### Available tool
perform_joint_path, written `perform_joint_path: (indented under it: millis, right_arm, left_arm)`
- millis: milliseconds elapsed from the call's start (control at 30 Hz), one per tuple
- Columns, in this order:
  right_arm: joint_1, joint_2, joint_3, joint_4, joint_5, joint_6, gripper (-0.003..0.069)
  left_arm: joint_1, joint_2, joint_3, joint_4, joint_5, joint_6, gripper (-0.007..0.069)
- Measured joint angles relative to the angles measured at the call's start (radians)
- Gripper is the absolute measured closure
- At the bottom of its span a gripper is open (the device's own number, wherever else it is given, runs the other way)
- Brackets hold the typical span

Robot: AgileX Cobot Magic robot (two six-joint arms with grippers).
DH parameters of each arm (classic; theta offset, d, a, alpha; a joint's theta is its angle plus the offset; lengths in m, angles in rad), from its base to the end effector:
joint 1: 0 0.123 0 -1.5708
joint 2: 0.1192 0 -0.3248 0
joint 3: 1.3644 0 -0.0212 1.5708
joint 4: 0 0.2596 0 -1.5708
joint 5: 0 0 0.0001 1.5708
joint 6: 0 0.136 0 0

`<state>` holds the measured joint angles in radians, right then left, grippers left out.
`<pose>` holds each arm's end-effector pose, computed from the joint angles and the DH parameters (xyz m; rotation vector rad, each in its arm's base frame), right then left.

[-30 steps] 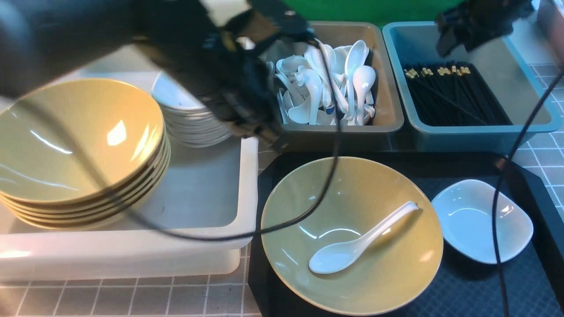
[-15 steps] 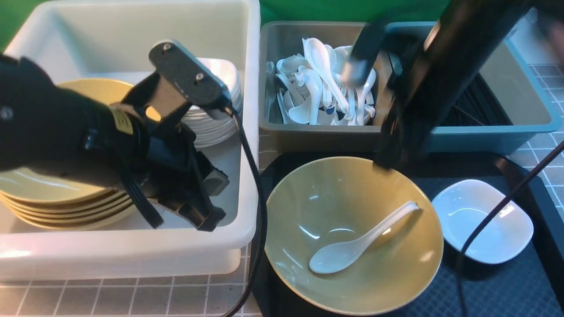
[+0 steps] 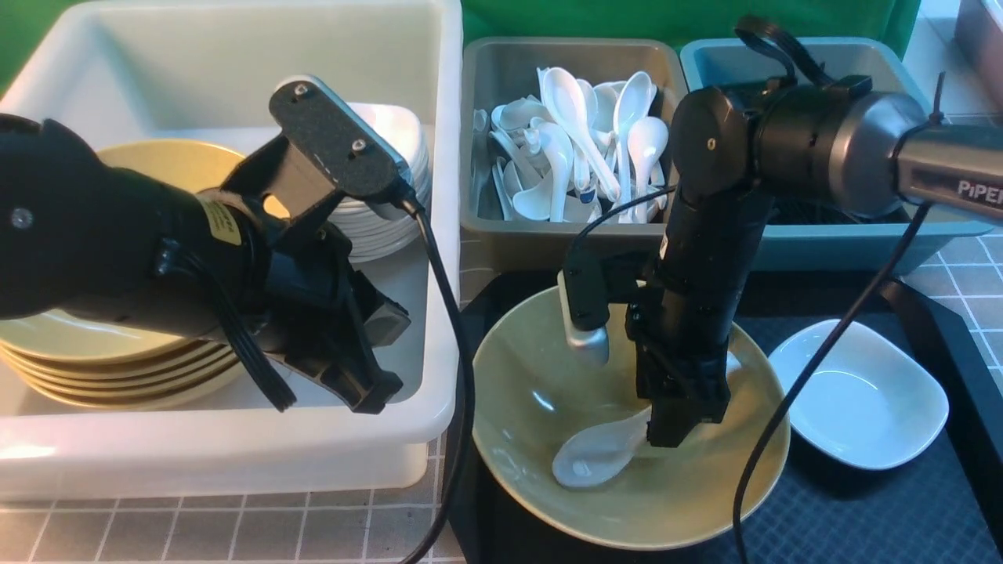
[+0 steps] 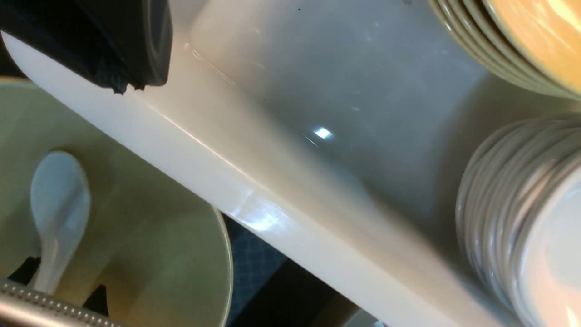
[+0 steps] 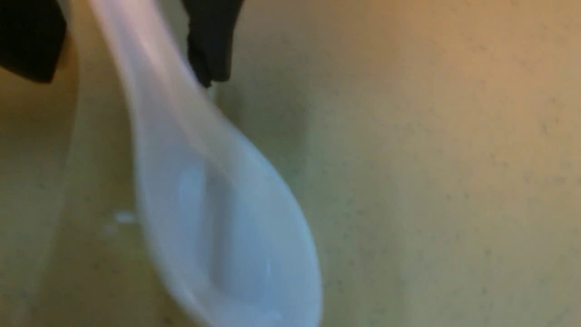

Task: On grey table put chopsticks spoon bowls plates into blue grey white boxes.
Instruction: 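Reach down and grasp the white spoon resting in the bowl with the right gripper, then place the white spoon into the bin of spoons with the right gripper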

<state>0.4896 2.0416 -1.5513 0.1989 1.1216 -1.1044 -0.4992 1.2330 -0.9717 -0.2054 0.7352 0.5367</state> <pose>0.3724 0.2259 0.1769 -2.0805 2.2076 0.2414 0.2305 -0.1469 0.3105 1.1085 2.2079 -0.2194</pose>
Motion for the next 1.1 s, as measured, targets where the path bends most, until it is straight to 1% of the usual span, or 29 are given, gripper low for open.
perform_joint_path:
  millis: [133, 200, 233, 267, 300, 400, 467, 567, 667, 700, 733, 800, 833, 867, 900, 933, 967, 1000, 1067, 1100]
  right_arm:
    - [0.001, 0.017, 0.000, 0.014, 0.004, -0.013, 0.0246]
    - [0.001, 0.021, -0.001, 0.016, 0.010, -0.017, 0.0286]
    - [0.001, 0.023, -0.001, 0.016, 0.015, -0.018, 0.0319]
    - [0.001, 0.026, -0.001, 0.015, 0.024, -0.022, 0.0382]
    - [0.001, 0.026, -0.001, 0.015, 0.029, -0.023, 0.0414]
    - [0.001, 0.026, -0.005, 0.006, 0.041, -0.022, 0.0576]
    - [0.001, 0.020, -0.018, 0.003, 0.044, -0.012, 0.0615]
    - [0.000, -0.008, -0.071, -0.057, 0.044, 0.047, 0.0620]
    - [-0.014, -0.039, -0.130, -0.101, 0.044, 0.111, 0.0620]
    - [-0.035, -0.058, -0.195, -0.115, 0.044, 0.149, 0.0620]
    - [-0.038, -0.060, -0.195, -0.115, 0.044, 0.154, 0.0620]
    - [-0.078, -0.069, -0.281, -0.118, 0.033, 0.221, 0.0620]
    - [-0.103, -0.070, -0.331, -0.111, -0.019, 0.290, 0.0620]
    - [-0.107, -0.070, -0.337, -0.109, -0.029, 0.302, 0.0620]
    - [-0.127, -0.065, -0.367, -0.085, -0.115, 0.392, 0.0620]
    - [-0.134, -0.061, -0.377, -0.074, -0.158, 0.435, 0.0620]
    - [-0.144, -0.052, -0.389, -0.056, -0.233, 0.508, 0.0620]
    - [-0.152, -0.037, -0.397, -0.037, -0.329, 0.610, 0.0620]
    - [-0.154, 0.001, -0.398, -0.018, -0.508, 0.737, 0.0615]
    - [-0.154, 0.020, -0.398, -0.009, -0.562, 0.759, 0.0608]
  left_arm:
    - [0.000, 0.000, 0.000, 0.000, -0.006, 0.014, 0.0636]
    - [0.000, 0.000, 0.000, 0.000, -0.009, 0.022, 0.0636]
    - [0.000, 0.000, 0.000, 0.000, -0.012, 0.024, 0.0636]
    - [0.000, 0.000, 0.000, 0.000, -0.012, 0.025, 0.0636]
    - [0.000, 0.000, 0.000, 0.000, -0.012, 0.025, 0.0636]
    - [0.000, 0.000, 0.000, 0.000, -0.013, 0.026, 0.0636]
    - [0.000, 0.000, 0.000, 0.000, -0.017, 0.026, 0.0636]
    - [0.000, 0.001, -0.004, -0.004, -0.033, 0.013, 0.0636]
    - [0.000, 0.011, -0.034, -0.010, -0.029, -0.039, 0.0636]
    - [0.000, 0.031, -0.084, -0.010, -0.021, -0.077, 0.0636]
    - [0.000, 0.031, -0.090, -0.010, -0.018, -0.077, 0.0636]
    - [0.003, 0.069, -0.163, -0.010, -0.009, -0.096, 0.0636]
    - [0.017, 0.107, -0.214, -0.012, -0.003, -0.103, 0.0636]
    - [0.017, 0.107, -0.214, -0.012, -0.003, -0.103, 0.0636]
    - [0.040, 0.149, -0.271, -0.017, 0.007, -0.105, 0.0636]
    - [0.053, 0.170, -0.304, -0.023, 0.013, -0.105, 0.0636]
    - [0.071, 0.191, -0.328, -0.029, 0.016, -0.106, 0.0636]
    - [0.087, 0.218, -0.358, -0.040, 0.017, -0.106, 0.0636]
    - [0.116, 0.254, -0.396, -0.059, 0.019, -0.108, 0.0636]
    - [0.119, 0.260, -0.401, -0.064, 0.019, -0.108, 0.0634]
